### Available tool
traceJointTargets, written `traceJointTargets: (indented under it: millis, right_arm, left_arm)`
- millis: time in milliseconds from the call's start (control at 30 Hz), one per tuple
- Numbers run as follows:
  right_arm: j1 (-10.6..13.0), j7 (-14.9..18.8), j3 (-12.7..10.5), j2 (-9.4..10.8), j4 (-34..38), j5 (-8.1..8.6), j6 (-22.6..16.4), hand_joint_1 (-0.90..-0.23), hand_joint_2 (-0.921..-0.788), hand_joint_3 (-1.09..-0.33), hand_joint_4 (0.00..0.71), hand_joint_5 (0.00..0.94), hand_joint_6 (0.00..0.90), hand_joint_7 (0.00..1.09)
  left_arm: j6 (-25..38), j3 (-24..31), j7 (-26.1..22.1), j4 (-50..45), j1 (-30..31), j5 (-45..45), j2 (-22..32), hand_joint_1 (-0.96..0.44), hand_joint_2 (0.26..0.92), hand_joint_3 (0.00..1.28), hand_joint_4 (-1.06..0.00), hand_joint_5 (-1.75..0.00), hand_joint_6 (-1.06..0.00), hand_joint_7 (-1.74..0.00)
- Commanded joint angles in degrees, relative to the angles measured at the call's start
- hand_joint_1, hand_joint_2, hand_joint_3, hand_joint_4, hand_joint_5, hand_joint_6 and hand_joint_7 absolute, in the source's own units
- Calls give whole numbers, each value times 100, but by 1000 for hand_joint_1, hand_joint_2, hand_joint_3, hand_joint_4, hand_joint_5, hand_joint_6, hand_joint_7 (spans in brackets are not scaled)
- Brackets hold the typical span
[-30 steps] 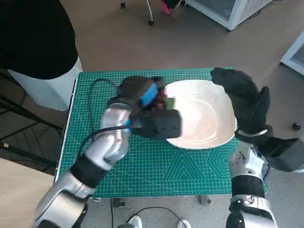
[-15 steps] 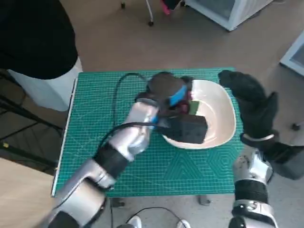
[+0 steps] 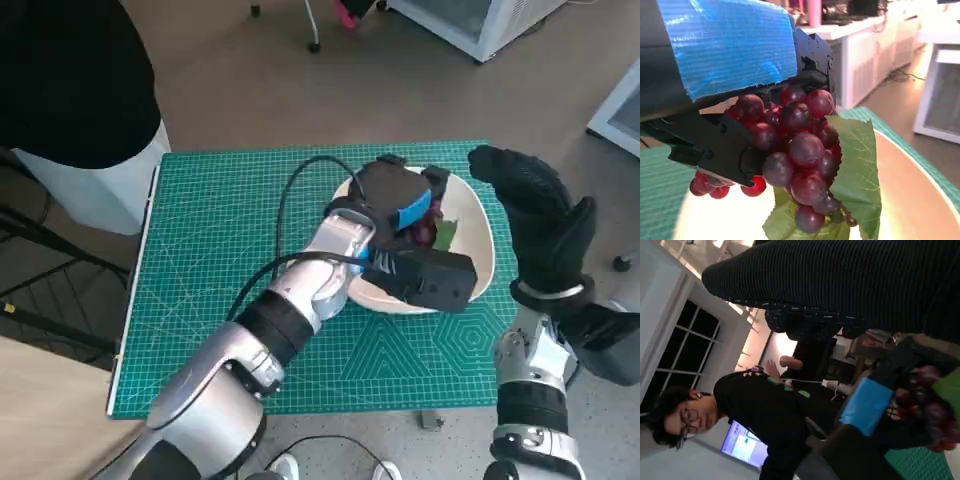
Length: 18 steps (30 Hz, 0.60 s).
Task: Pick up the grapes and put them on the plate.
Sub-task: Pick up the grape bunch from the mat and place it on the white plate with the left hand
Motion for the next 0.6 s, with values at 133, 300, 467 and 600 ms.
traceJointTargets:
  millis: [133,300,467,600]
  right_arm:
    - [168,-34,-16,-3,25,62,100,-583,-921,-607,302,0,404,0]
    - [160,-42,-13,5,27,60,117,-581,-921,-607,300,0,403,0]
    - [159,-28,-12,8,19,79,134,-577,-921,-607,299,0,404,1]
    - [157,-23,-10,5,27,79,127,-575,-921,-608,298,0,404,1]
  left_arm:
    - [-22,143,21,421,-376,-237,-187,2,921,445,-231,-1631,-233,-1599]
    - [91,189,-87,565,-481,-351,-244,2,921,467,-207,-1657,-208,-1624]
    - [149,264,-229,598,-511,-458,-236,2,921,463,-211,-1653,-212,-1620]
    - [197,386,-413,587,-513,-622,-231,1,921,351,-333,-1529,-334,-1495]
